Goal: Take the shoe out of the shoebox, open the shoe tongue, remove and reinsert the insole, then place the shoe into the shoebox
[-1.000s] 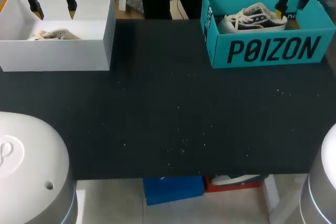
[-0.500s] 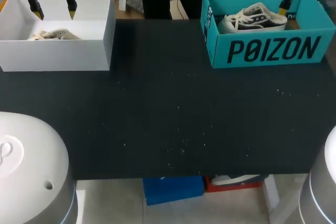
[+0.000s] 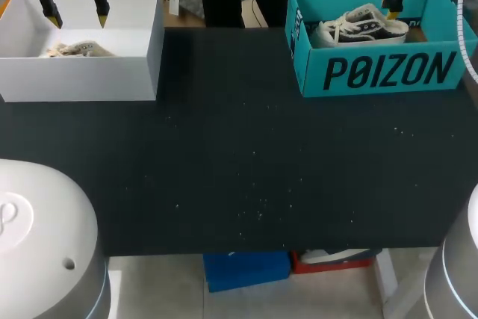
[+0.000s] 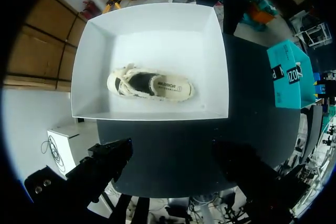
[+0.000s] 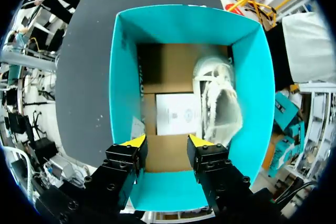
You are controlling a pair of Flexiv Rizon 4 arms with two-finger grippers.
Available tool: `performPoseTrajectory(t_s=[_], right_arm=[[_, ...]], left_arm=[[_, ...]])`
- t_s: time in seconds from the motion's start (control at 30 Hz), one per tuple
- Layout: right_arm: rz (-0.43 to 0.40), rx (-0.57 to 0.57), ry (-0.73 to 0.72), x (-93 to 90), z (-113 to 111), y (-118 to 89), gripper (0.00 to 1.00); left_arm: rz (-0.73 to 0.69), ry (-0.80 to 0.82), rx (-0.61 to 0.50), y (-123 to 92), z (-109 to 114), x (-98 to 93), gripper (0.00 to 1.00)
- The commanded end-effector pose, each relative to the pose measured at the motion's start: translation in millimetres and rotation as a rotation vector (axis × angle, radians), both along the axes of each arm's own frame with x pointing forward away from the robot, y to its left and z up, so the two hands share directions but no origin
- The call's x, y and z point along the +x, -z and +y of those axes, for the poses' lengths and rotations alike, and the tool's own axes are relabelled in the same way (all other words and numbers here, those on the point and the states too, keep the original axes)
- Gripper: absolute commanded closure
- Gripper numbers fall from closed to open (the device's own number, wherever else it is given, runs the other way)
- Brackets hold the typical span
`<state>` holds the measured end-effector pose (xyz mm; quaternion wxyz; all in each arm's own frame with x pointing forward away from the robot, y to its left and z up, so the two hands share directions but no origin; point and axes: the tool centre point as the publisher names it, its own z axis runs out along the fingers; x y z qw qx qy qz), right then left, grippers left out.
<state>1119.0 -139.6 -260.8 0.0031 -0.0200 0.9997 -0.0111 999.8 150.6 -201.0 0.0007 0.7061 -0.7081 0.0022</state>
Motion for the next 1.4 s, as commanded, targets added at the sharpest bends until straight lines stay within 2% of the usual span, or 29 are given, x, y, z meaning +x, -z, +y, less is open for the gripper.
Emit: performPoseTrajectory(t_s=[0.03,0.1,0.17,0.27,0.3,0.33,0.53,0.63,0.87,1.1,1.4], right_arm=[[0.017,-0.004,-0.172,36.8,-1.4,23.8,0.53],[0.011,-0.002,-0.176,45.9,-1.6,27.8,0.51],[0.008,-0.002,-0.177,55.1,-2.9,33.8,0.37],[0.002,-0.008,-0.161,68.0,-6.1,41.6,0.35],[-0.003,-0.006,-0.156,71.6,-6.6,43.3,0.47],[-0.001,-0.012,-0.144,74.7,-7.7,46.0,0.51],[0.003,-0.01,-0.085,84.2,-8.7,59.5,0.53],[0.003,-0.005,-0.077,86.8,-5.9,66.6,0.51],[0.007,0.011,-0.034,89.2,-1.8,82.9,0.56],[0.022,0.023,0.003,80.9,1.4,96.7,0.54],[0.036,0.026,0.034,76.9,1.5,116.4,0.56]], left_arm=[[0.001,-0.001,0.002,-0.7,-0.1,-0.1,0.0],[0.001,-0.001,0.002,-0.7,-0.1,-0.1,0.0],[0.001,-0.001,0.002,-0.7,-0.1,-0.1,0.0],[0.001,-0.001,0.002,-0.7,-0.1,-0.1,0.0],[0.001,-0.001,0.002,-0.7,-0.1,-0.1,0.0],[0.001,-0.001,0.002,-0.7,-0.1,-0.1,0.0],[0.001,-0.001,0.002,-0.7,-0.1,-0.1,0.0],[0.001,-0.001,0.002,-0.7,-0.1,-0.1,0.0],[0.001,-0.001,0.002,-0.7,-0.1,-0.1,0.0],[0.001,-0.001,0.002,-0.7,-0.1,-0.1,0.0],[0.001,-0.001,0.002,-0.7,-0.1,-0.1,0.0]])
